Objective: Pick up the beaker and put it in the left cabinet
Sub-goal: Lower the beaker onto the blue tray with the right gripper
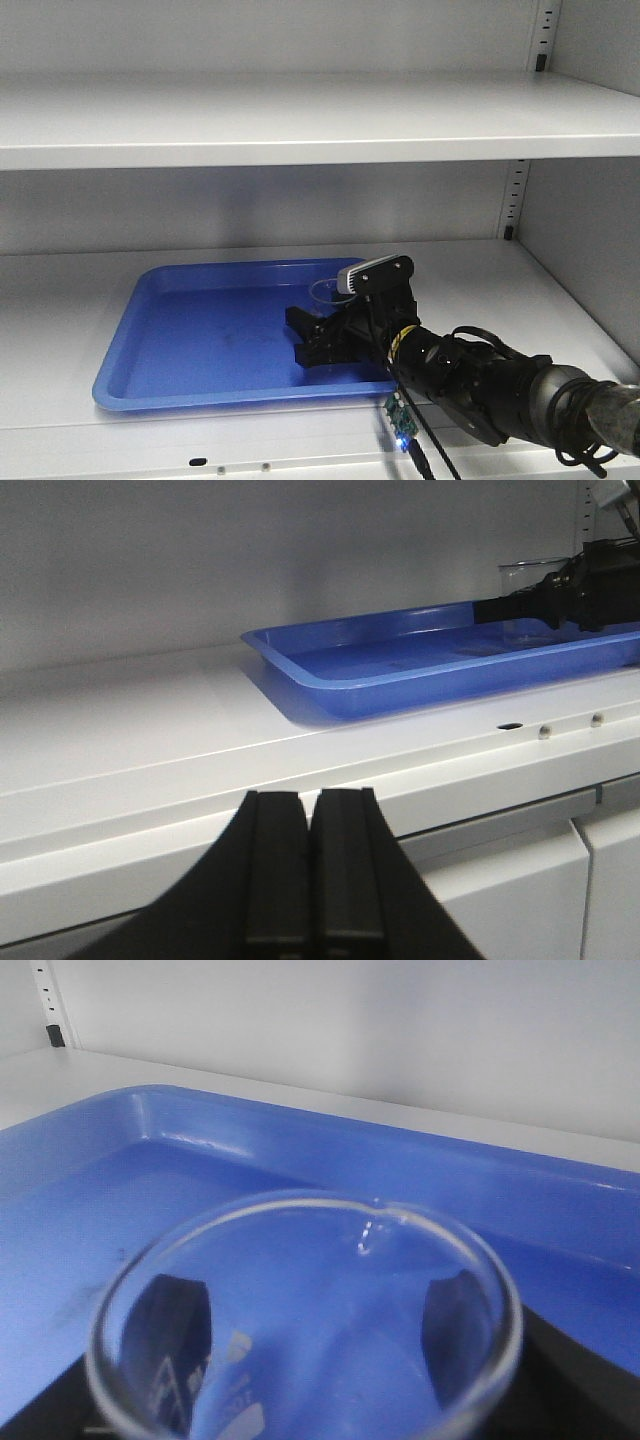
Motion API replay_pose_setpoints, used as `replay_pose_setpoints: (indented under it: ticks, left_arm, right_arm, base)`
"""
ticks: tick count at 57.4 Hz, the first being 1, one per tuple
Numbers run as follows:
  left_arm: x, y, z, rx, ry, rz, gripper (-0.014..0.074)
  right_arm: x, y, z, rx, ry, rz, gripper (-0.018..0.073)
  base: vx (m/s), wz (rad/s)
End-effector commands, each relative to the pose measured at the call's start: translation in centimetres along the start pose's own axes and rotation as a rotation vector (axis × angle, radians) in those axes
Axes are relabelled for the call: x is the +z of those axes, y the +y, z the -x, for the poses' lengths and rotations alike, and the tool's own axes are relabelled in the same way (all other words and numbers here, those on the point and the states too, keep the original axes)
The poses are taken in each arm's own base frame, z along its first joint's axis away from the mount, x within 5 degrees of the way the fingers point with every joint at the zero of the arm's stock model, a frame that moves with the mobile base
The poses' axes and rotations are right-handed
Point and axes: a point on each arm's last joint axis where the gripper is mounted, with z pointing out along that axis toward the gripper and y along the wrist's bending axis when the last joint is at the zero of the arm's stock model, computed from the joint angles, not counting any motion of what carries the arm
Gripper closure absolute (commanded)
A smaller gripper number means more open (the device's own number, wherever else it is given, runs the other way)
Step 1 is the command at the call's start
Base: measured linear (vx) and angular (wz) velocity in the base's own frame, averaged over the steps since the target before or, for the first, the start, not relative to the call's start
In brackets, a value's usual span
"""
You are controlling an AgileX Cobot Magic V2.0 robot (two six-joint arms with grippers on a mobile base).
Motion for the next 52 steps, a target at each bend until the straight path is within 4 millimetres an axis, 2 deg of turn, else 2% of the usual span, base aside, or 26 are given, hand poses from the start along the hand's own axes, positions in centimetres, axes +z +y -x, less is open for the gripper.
replay_pose_setpoints:
  ticks: [1, 7, 18, 27, 37, 52]
  left_arm:
    - [-0.1, 0.0, 0.3, -0.012, -0.085, 0.003, 0.0596]
    - [-0.1, 0.0, 0.3, -0.012, -0.085, 0.003, 0.0596]
    - [-0.1, 0.0, 0.3, -0.012, -0.085, 0.003, 0.0596]
    - [-0.1, 0.0, 0.3, -0.012, -0.085, 0.003, 0.0596]
    - [-0.1, 0.0, 0.3, -0.012, -0.085, 0.003, 0.0596]
    - [-0.1, 0.0, 0.3, -0.012, -0.085, 0.003, 0.0596]
  right_arm:
    - [-0.8, 0.3, 4.2, -0.017, -0.154, 0.02, 0.0406]
    - [-0.8, 0.3, 4.2, -0.017, -0.154, 0.02, 0.031]
    - [-0.8, 0.3, 4.2, -0.017, -0.154, 0.02, 0.008]
    - [-0.9, 0.3, 4.3, -0.015, -0.157, 0.019, -0.0034]
    - [-1.5, 0.4, 5.4, -0.026, -0.183, 0.018, -0.0052]
    - [-3.5, 0.8, 8.8, -0.05, -0.264, 0.016, -0.0022]
  base:
    - [0.0, 0.0]
    - [0.0, 0.0]
    - [0.0, 0.0]
    - [0.0, 0.0]
    - [0.0, 0.0]
    - [0.0, 0.0]
